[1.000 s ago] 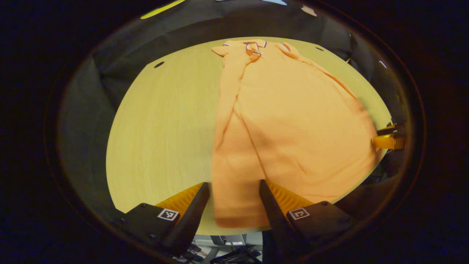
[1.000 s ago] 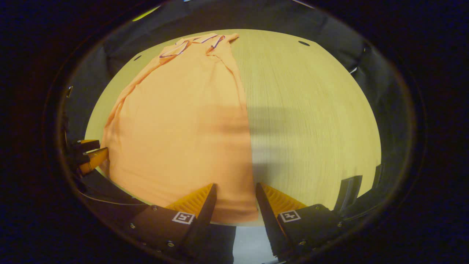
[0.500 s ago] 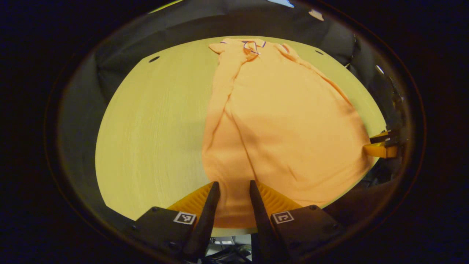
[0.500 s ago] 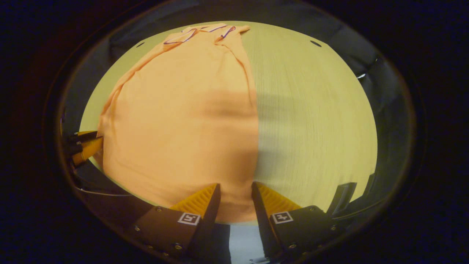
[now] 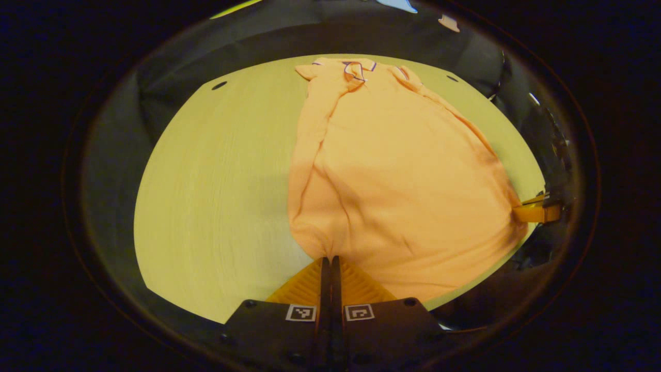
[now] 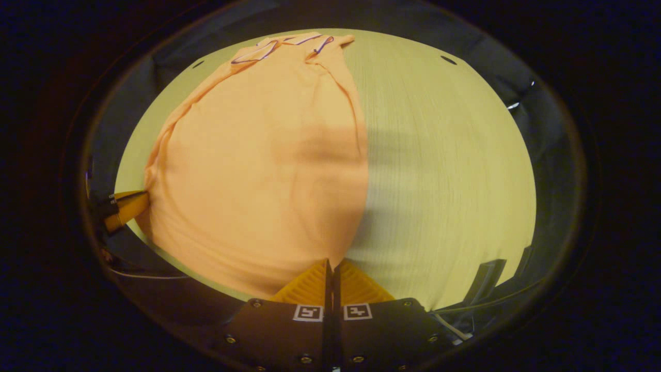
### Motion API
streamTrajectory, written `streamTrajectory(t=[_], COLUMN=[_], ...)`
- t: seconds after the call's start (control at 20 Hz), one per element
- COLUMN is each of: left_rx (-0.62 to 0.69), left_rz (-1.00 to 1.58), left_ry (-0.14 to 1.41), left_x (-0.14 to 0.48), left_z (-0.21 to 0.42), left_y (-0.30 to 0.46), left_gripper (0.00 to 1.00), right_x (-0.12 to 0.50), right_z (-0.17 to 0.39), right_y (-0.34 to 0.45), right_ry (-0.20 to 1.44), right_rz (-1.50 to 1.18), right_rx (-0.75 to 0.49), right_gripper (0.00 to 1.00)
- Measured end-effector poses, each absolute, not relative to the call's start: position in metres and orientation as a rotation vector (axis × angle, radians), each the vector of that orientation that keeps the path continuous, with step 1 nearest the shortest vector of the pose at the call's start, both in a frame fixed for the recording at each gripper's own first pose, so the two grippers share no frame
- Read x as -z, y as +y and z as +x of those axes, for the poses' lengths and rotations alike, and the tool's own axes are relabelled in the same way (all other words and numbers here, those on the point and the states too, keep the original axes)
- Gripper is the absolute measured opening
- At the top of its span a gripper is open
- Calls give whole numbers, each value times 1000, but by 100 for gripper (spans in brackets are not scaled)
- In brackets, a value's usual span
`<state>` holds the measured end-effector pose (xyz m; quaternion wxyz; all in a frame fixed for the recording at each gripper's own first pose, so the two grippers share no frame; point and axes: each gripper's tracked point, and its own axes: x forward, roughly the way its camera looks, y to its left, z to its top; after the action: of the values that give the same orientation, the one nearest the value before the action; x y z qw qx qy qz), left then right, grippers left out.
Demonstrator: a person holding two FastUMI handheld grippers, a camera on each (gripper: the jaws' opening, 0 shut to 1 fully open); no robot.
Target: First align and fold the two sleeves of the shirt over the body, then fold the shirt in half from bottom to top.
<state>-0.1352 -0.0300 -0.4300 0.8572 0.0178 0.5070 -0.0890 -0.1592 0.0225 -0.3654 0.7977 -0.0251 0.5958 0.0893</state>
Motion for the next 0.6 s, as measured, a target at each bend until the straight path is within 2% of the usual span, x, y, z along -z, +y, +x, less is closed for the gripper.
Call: streamTrajectory(t=[0.3,0.6], left_rx=[169,157], left_rz=[-116,-158], left_ry=[996,926], left_x=[394,358], left_z=[-108,-69], left_y=[-29,-17], left_gripper=[6,6], right_x=[330,285], right_z=[-135,-87], right_y=[35,42], right_ry=[1209,1107], right_rz=[49,100], right_rx=[-218,-235], right_gripper=[0,0])
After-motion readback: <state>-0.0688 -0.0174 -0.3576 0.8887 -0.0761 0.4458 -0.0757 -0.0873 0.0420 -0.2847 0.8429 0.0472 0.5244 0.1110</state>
